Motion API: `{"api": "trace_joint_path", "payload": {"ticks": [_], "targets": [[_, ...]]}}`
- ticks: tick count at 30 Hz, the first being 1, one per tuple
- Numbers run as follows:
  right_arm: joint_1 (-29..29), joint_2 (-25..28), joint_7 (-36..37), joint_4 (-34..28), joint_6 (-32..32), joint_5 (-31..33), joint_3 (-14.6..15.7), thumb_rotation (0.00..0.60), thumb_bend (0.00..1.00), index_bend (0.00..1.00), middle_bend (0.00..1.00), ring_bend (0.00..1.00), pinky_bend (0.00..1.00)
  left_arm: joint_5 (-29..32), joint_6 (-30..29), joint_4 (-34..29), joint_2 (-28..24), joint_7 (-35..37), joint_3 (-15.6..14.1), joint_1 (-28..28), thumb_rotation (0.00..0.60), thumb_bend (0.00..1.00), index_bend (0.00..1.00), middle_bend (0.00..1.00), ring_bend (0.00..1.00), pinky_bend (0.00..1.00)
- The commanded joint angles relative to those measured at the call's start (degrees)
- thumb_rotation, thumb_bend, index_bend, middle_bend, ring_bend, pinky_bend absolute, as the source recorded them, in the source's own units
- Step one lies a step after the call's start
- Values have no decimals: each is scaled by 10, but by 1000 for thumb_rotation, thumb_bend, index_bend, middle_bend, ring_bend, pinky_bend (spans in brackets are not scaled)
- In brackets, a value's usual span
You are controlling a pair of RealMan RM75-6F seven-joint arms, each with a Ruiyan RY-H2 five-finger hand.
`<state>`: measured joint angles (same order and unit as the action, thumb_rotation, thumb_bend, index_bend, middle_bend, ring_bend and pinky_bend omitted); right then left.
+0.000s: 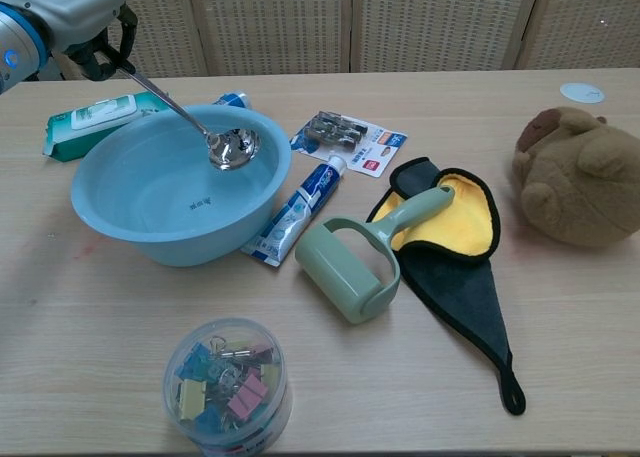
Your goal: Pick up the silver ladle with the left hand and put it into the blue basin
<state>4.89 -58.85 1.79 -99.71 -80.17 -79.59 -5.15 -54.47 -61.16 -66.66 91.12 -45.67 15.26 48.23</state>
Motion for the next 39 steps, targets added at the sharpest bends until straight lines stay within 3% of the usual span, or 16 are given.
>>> {"api": "trace_joint_path", "payload": {"ticks": [1,29,35,39], "targets": [[0,0,1,0,0,1,-1,600,0,0,0,0,0,-5,-2,15,13,-7,-4,8,600,605,855,918,799,744],[-1,9,18,-3,-2,1,-3,600,0,0,0,0,0,-122,-42,83,58,-40,-69,14,600,600,859,921,799,744],[-1,9,18,-3,-3,1,-3,600,0,0,0,0,0,-123,-35,72,60,-40,-69,9,600,596,860,922,799,744],[-1,9,18,-3,-3,1,-3,600,0,0,0,0,0,-78,-15,23,52,-23,-43,0,600,596,866,921,799,744]]}}
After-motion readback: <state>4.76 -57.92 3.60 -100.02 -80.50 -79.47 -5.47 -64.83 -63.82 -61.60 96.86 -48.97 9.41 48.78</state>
